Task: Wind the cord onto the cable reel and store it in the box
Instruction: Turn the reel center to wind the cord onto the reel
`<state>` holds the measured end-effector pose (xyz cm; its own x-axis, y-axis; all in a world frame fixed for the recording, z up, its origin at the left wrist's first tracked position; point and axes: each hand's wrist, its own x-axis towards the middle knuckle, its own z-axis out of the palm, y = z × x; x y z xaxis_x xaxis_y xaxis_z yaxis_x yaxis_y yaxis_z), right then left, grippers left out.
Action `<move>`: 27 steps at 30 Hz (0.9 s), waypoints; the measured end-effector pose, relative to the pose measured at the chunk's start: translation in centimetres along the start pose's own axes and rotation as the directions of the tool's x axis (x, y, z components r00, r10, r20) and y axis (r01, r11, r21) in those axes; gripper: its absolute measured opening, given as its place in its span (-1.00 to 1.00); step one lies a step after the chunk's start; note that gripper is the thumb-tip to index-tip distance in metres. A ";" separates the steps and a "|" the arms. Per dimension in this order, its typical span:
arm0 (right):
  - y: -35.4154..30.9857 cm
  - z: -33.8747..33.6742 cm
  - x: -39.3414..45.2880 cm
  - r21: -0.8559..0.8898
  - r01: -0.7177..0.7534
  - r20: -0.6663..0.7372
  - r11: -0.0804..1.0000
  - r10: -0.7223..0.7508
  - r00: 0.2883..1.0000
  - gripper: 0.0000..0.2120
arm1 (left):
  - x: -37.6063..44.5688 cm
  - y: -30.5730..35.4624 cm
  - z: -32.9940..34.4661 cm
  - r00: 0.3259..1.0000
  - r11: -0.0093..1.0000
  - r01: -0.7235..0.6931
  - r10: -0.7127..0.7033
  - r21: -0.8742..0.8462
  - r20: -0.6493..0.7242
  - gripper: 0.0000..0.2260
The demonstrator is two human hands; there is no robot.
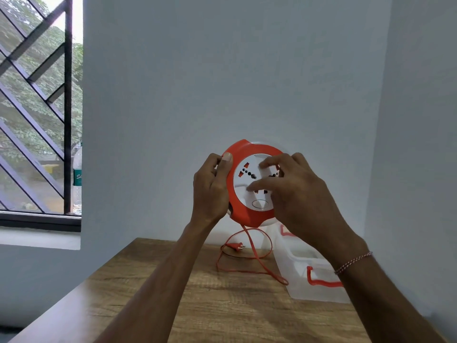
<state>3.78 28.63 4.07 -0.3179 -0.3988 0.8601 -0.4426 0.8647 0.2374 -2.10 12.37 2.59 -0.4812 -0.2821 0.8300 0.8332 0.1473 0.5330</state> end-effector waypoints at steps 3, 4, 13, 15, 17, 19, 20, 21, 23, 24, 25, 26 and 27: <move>-0.4 -0.3 0.0 -0.060 0.011 0.190 0.998 0.001 0.982 -0.46 | 0.1 0.0 0.0 1.000 1.000 -0.008 0.008 0.012 -0.005 -0.82; -0.6 -0.3 -0.1 -0.080 0.011 0.207 0.997 0.006 0.978 -0.44 | 0.0 -0.1 0.1 1.000 1.000 -0.010 0.010 0.016 -0.002 -0.82; -0.2 0.6 -0.7 -0.149 -0.062 0.050 0.987 0.070 0.996 -0.41 | 0.0 -0.3 0.1 1.000 0.999 0.005 -0.006 0.037 0.013 -0.76; 0.1 0.7 -0.7 -0.139 -0.098 0.009 0.985 0.100 0.995 -0.44 | -0.1 -0.3 0.1 1.000 0.999 0.008 -0.009 0.036 0.014 -0.75; 0.0 0.8 -0.8 -0.114 -0.154 -0.033 0.981 0.152 0.988 -0.43 | -0.2 -0.2 0.1 1.000 0.999 0.005 -0.005 0.037 0.015 -0.74; -0.3 0.8 -0.7 -0.074 -0.203 -0.067 0.976 0.199 0.978 -0.37 | -0.2 -0.1 0.2 1.000 0.999 0.001 -0.001 0.039 0.013 -0.73; -0.5 0.8 -0.6 -0.044 -0.220 -0.077 0.975 0.216 0.973 -0.34 | -0.2 -0.1 0.2 1.000 0.999 0.000 -0.001 0.042 0.012 -0.73; -0.6 0.8 -0.5 -0.020 -0.228 -0.083 0.973 0.226 0.971 -0.32 | -0.2 0.0 0.3 1.000 0.999 0.002 -0.002 0.043 0.011 -0.73; -0.7 0.7 -0.3 -0.010 -0.223 -0.068 0.975 0.221 0.973 -0.32 | -0.2 0.1 0.2 1.000 0.999 0.008 -0.008 0.039 0.007 -0.74; -0.6 0.6 -0.2 -0.014 -0.210 -0.050 0.978 0.209 0.977 -0.34 | -0.1 0.1 0.1 1.000 0.999 0.012 -0.012 0.032 0.007 -0.74; -0.6 0.5 -0.2 -0.012 -0.192 -0.038 0.981 0.192 0.981 -0.37 | -0.1 0.0 0.1 1.000 1.000 0.016 -0.016 0.024 0.008 -0.74; -0.5 0.4 -0.1 -0.006 -0.167 -0.039 0.986 0.167 0.985 -0.41 | 0.0 0.0 0.0 1.000 1.000 0.019 -0.019 0.019 0.008 -0.75; -0.4 0.3 -0.1 0.003 -0.135 -0.056 0.991 0.135 0.989 -0.47 | 0.0 0.0 0.0 1.000 1.000 0.020 -0.020 0.018 0.007 -0.76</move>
<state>3.69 28.25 3.76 -0.3273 -0.2612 0.9081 -0.3980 0.9097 0.1182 -2.13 12.36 2.55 -0.4999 -0.2780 0.8202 0.8184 0.1582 0.5524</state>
